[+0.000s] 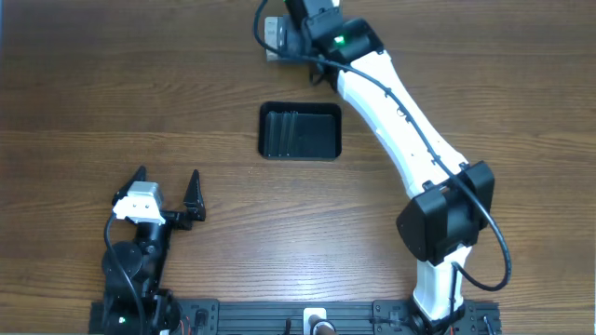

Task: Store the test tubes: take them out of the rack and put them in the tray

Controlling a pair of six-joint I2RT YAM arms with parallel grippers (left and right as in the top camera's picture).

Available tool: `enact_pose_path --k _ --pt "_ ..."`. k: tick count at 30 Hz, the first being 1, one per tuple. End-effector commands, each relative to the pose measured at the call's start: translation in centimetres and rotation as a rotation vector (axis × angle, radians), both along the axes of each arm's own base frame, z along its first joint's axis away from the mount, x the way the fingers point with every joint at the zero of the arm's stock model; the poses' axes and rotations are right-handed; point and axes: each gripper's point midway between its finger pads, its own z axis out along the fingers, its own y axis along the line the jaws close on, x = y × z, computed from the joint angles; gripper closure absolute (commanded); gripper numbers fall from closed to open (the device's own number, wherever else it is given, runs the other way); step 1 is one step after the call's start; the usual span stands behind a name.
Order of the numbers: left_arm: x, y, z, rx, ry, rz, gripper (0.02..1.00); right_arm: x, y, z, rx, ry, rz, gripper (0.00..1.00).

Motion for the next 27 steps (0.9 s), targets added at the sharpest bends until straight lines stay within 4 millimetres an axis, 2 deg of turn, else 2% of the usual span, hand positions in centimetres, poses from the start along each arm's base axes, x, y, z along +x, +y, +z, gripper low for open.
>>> enact_pose_path --k 1,4,8,13,19,23,27 --pt "0.0 -0.1 -0.1 0.018 -0.002 -0.009 0.018 4.2 -4.1 -1.7 -0.109 -0.062 -0.049 0.08" --pt "0.0 -0.1 -0.1 0.018 -0.002 -0.009 0.018 6.1 -5.8 -3.8 -0.11 -0.061 -0.086 0.056" --pt "0.0 -0.1 -0.1 0.018 -0.002 -0.009 0.02 7.7 -7.4 -6.8 -0.144 -0.04 -0.095 0.047" --pt "0.0 -0.1 -0.1 0.018 -0.002 -0.009 0.018 9.2 -7.9 -9.2 -0.143 -0.045 -0.097 0.042" --pt "0.0 -0.1 -0.1 0.018 -0.002 -0.009 0.018 9.9 -7.0 -9.7 -0.11 -0.062 -0.068 0.084" --pt "0.0 -0.1 -0.1 0.018 -0.002 -0.009 0.018 9.8 -6.6 -9.7 -0.111 -0.059 -0.049 0.167" --pt "0.0 -0.1 -0.1 0.018 -0.002 -0.009 0.018 9.5 -5.5 -9.9 -0.106 -0.052 -0.002 0.209"
